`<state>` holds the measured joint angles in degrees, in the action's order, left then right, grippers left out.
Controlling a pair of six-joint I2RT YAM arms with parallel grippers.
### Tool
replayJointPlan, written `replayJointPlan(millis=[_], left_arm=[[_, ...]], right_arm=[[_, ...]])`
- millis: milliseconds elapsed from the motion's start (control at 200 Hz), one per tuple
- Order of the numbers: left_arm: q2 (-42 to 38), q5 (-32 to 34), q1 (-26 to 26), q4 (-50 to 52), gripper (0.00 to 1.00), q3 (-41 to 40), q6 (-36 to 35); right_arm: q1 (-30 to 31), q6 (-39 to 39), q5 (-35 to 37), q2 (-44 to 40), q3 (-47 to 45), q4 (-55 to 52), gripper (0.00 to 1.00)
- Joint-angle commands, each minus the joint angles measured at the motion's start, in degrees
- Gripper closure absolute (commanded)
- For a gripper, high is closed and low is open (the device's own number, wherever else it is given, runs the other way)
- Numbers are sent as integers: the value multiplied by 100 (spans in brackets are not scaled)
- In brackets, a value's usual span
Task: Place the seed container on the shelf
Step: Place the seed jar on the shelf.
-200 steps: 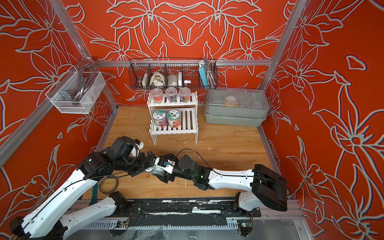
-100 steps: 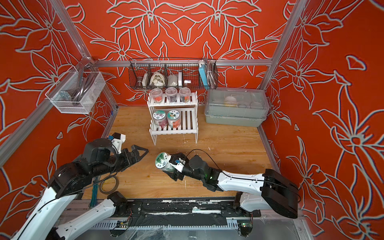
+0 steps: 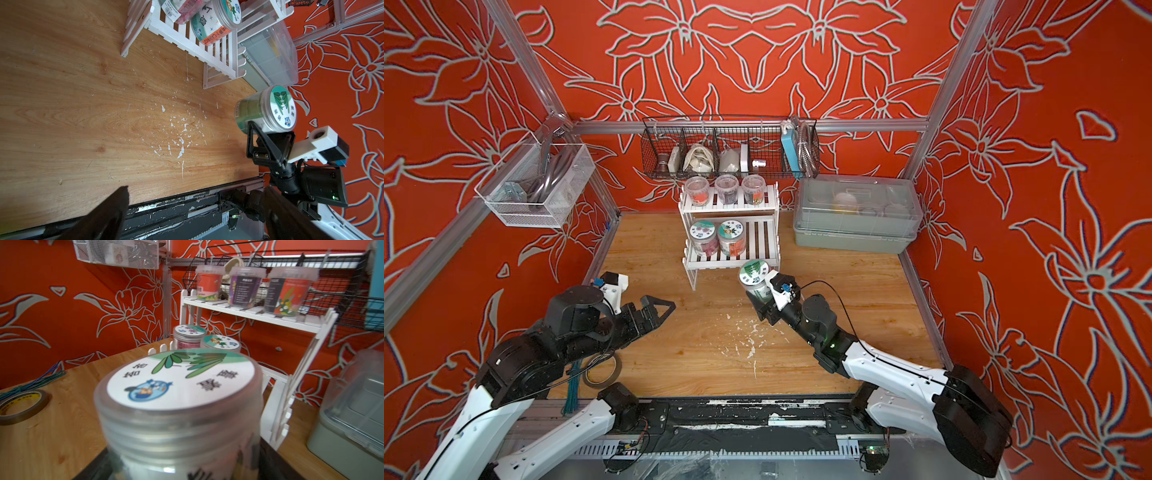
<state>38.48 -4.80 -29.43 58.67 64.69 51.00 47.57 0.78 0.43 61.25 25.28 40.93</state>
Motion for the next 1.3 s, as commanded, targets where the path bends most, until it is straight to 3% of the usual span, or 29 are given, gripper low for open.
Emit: replayJointPlan(millis=[0, 380, 1291], left_arm=[[-7, 74, 39, -1, 1, -52, -82], [-7, 111, 66, 8, 1, -68, -143], [37, 32, 180, -69, 1, -161, -262]], right_arm=[[-284, 221, 243, 127, 80, 620, 38], [-818, 569, 310, 1523, 528, 2018, 38], [-1048, 854, 116, 3956, 1698, 3392, 36]])
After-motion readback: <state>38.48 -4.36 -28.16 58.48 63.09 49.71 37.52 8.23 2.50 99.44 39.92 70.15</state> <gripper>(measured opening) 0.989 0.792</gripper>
